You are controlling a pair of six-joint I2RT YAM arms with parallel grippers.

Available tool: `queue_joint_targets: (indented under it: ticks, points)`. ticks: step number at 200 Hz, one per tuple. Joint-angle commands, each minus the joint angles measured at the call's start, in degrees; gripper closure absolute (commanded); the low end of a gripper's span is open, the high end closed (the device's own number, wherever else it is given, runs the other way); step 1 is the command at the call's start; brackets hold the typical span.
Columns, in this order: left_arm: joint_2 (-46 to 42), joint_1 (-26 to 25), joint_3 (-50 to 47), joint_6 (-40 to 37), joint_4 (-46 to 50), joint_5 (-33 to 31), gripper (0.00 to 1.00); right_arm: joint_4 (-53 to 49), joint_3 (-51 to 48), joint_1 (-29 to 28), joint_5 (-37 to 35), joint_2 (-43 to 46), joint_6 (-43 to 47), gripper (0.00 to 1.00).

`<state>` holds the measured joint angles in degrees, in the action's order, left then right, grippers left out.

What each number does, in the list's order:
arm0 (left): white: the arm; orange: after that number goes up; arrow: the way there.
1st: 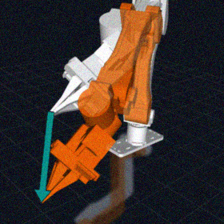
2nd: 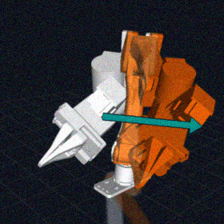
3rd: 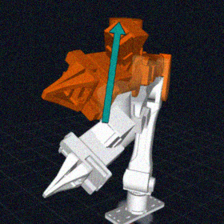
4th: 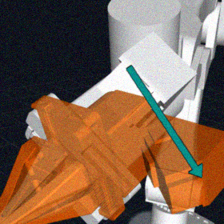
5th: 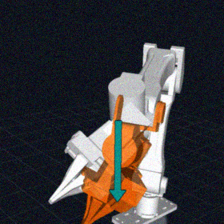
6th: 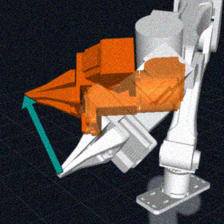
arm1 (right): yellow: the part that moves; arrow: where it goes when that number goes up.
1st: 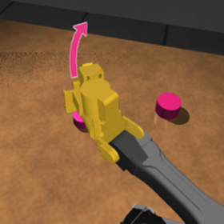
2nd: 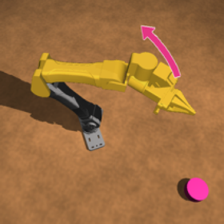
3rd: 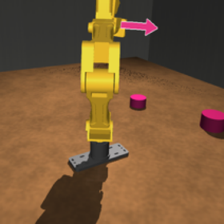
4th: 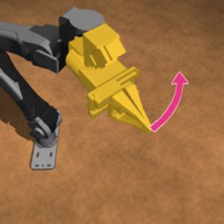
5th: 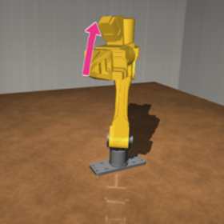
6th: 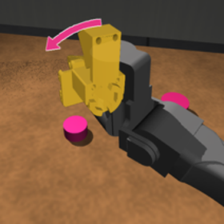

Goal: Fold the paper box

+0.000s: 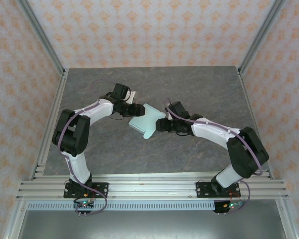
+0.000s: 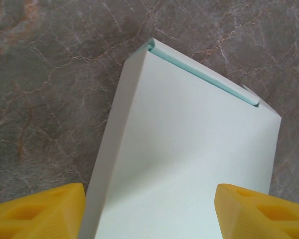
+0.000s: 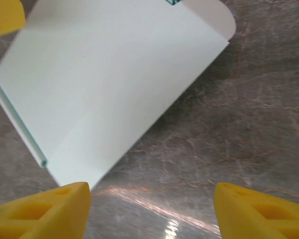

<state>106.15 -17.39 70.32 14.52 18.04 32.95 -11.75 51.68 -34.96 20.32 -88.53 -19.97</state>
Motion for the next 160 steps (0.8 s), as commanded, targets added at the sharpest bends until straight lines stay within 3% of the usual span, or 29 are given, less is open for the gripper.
queue_joint_targets:
  ticks: [1, 41, 160]
  points:
    - [-0.19, 0.68, 0.76, -0.41, 0.50, -1.39, 0.31, 12.97, -2.91, 1.56, 7.71, -2.20, -10.10, 0.36]
    - [0.26, 0.95, -0.40, -0.64, 0.61, -1.57, 0.34, 24.64, -5.55, 2.13, 11.05, -6.26, -17.38, 0.47]
    - [0.35, 1.91, -1.86, -1.08, 0.85, -1.04, 0.46, 36.48, -10.34, 2.48, 8.29, -9.30, -25.17, 0.69]
